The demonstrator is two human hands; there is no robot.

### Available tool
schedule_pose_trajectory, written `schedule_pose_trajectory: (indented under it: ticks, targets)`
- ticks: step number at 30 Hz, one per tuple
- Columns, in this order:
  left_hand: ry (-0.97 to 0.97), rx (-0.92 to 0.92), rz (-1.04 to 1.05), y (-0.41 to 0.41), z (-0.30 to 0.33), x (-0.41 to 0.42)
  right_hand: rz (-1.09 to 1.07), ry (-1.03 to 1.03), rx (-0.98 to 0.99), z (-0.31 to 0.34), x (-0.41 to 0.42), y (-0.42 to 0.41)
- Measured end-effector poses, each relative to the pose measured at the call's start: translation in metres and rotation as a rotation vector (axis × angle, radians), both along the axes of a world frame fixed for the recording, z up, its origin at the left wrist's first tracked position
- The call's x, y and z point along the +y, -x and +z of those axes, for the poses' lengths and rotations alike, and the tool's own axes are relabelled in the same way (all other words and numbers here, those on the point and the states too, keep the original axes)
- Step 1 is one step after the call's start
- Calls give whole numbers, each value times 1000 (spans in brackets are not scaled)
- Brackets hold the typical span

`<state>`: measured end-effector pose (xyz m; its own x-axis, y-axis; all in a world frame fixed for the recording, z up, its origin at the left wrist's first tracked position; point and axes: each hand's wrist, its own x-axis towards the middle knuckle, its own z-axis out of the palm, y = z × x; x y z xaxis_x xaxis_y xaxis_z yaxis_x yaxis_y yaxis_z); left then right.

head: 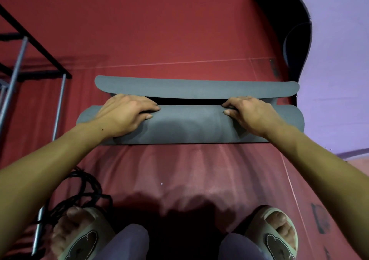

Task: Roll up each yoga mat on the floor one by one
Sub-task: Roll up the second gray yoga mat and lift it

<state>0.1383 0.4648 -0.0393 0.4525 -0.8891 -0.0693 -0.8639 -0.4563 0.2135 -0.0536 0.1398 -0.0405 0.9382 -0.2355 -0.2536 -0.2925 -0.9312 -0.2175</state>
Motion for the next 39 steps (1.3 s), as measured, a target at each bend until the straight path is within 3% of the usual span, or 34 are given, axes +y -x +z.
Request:
schedule_pose_trajectory:
  ticks: [7,21,39]
  targets:
    - [-65,11,87,-1,0,0,-8,76,-129,-4,6,9]
    - [-205,-241,154,19,-6,-11,3,128,-70,-3,8,9]
    - [-205,-159,226,23,1,-20,50,270,-105,-6,13,13]
